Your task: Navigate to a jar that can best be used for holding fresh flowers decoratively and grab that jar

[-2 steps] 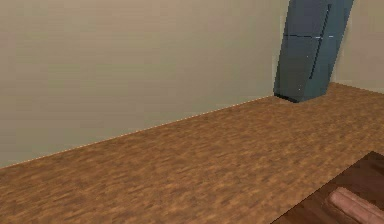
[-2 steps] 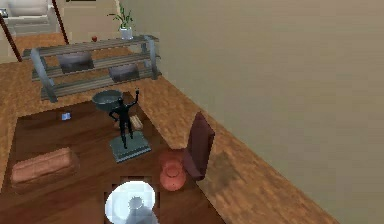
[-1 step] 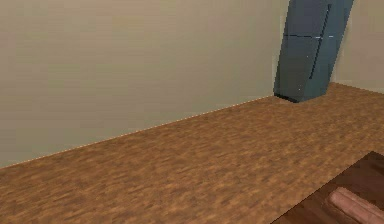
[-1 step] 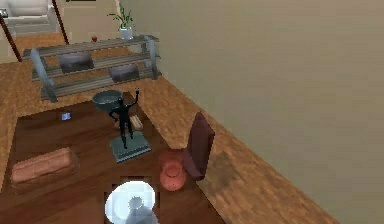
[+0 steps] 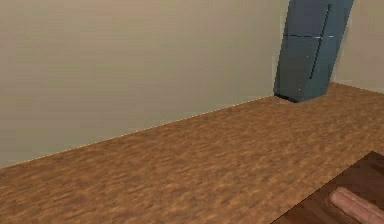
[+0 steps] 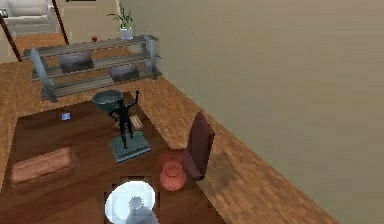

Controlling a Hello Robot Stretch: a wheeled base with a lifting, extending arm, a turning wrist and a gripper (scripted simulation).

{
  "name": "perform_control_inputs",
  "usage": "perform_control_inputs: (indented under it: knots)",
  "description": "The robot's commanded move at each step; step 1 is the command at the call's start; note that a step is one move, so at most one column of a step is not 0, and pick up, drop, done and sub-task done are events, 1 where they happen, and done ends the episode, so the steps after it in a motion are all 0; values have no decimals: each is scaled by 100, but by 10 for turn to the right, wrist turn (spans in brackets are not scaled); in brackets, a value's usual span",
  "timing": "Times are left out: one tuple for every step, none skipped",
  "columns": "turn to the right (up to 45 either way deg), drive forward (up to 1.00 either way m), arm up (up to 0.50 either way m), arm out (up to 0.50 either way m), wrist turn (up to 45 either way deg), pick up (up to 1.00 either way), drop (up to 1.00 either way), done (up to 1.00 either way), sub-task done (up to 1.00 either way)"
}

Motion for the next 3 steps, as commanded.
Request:
perform_control_inputs:
  knots:
    - [0, 0, 0, 28, 0, 0, 0, 0, 0]
    - [0, 0, 0, 0, 450, 0, 0, 0, 0]
    - [0, 0, 0, 0, 450, 0, 0, 0, 0]
